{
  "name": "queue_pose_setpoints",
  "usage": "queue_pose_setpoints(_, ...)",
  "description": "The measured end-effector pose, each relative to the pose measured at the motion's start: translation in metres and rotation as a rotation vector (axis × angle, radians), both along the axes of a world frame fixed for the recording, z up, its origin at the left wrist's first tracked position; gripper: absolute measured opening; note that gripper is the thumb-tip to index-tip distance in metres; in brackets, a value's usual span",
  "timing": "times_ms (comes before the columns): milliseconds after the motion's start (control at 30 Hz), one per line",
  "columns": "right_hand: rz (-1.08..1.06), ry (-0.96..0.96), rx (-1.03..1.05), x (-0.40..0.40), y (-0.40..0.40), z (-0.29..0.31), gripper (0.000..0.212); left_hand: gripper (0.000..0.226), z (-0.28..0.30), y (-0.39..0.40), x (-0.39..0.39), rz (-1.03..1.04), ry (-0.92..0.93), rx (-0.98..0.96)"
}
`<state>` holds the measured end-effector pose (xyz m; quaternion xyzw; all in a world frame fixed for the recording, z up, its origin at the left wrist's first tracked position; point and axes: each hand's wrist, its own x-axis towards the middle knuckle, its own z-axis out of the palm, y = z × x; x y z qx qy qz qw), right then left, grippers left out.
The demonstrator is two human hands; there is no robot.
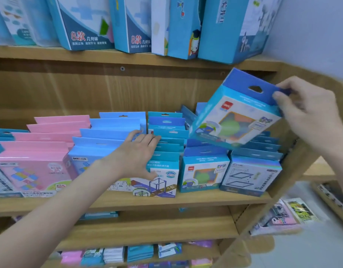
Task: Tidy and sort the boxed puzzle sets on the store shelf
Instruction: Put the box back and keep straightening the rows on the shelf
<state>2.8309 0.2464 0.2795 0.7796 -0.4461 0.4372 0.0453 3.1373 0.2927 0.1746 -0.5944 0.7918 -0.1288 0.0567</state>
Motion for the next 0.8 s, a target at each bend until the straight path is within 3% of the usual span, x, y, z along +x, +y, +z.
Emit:
queue_pose_setpoints(133, 0.064, 0.174, 0.083, -0.003, 0.018, -0.023, 0.014, 0.098, 0.000, 0.000, -0.002, 0.031, -0.001, 0.019)
queue_pose_setpoints(267, 0.056, 0.355, 0.172, 0.019, 0.020, -0.088, 0.008, 0.098, 0.000, 0.002, -0.002, 0.056, -0.046, 0.020)
queue_pose_setpoints(433, -0.077, 0.407, -0.104, 0.030, 0.007, -0.139, 0.027, 0.104, 0.009, -0.004, -0.003, -0.026, -0.095, 0.013)
queue_pose_setpoints(567, -0.150, 0.417, -0.318, 0.038, 0.002, -0.152, 0.021, 0.096, 0.005, -0.006, -0.008, -0.089, -0.092, 0.013)
queue_pose_setpoints(700, -0.186, 0.376, -0.226, 0.043, 0.004, -0.164, 0.025, 0.090, 0.000, -0.001, -0.012, -0.084, -0.066, -0.032)
queue_pose_setpoints(800, -0.119, 0.393, -0.135, 0.043, 0.013, -0.178, 0.055, 0.087, -0.003, 0.002, -0.012, -0.134, -0.085, -0.155)
